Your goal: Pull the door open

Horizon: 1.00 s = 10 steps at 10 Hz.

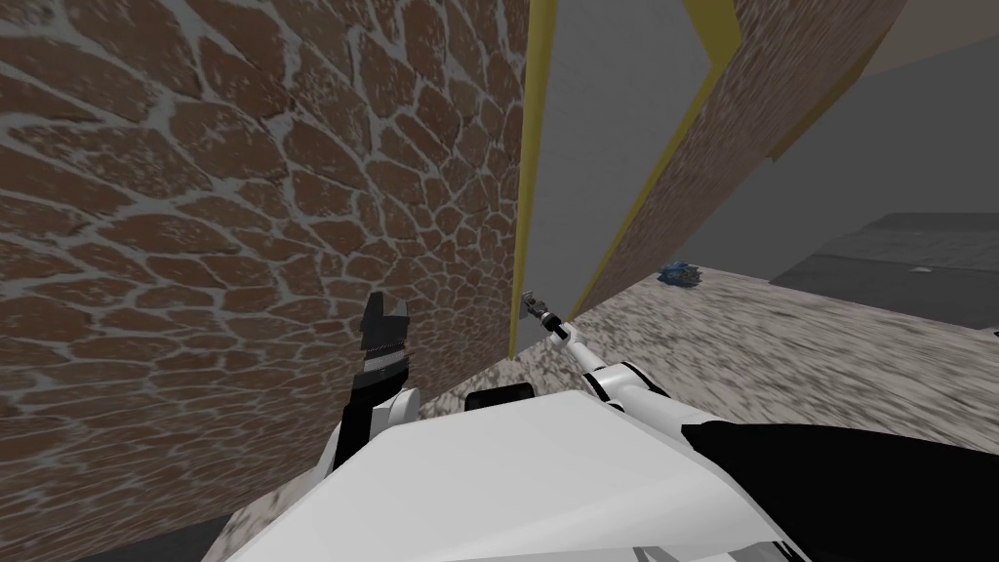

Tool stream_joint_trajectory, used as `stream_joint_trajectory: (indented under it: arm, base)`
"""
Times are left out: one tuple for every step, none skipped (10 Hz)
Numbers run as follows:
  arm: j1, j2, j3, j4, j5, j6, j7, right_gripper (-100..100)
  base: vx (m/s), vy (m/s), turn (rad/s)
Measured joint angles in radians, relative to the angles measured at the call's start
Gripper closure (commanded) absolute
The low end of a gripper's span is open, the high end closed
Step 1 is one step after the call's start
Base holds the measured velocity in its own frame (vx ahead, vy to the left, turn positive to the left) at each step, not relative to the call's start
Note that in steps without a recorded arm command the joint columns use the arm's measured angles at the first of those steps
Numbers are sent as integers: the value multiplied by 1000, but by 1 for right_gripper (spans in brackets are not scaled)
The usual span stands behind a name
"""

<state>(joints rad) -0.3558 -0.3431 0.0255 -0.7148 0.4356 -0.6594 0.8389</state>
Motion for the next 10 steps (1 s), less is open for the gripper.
stream_joint_trajectory:
  arm:
    - [-1, -1, -1, 0, 0, 1, 0, 100]
    - [0, -1, 0, 1, 0, 1, 0, 100]
    - [1, -1, 1, 1, 1, 1, 0, 100]
    - [2, 0, 1, 2, 1, 1, 0, 100]
    - [2, 0, 1, 2, 1, 2, 0, 100]
    - [5, -2, 0, 2, -11, 4, -16, 100]
    - [7, -1, 0, 0, -24, 8, -39, 100]
    - [8, 1, 2, -4, -35, 12, -60, 100]
    - [6, 3, 4, -4, -47, 13, -80, 100]
    - [0, 5, 3, 4, -58, 10, -97, 100]
  base:
    - [-23, -10, 10]
    - [-15, -6, 0]
    - [-7, -2, -4]
    - [0, 0, 0]
    - [-32, -64, 174]
    - [-61, -122, 200]
    - [-55, -108, 161]
    - [-51, -81, 127]
    - [-62, -78, 107]
    - [-60, -86, 133]
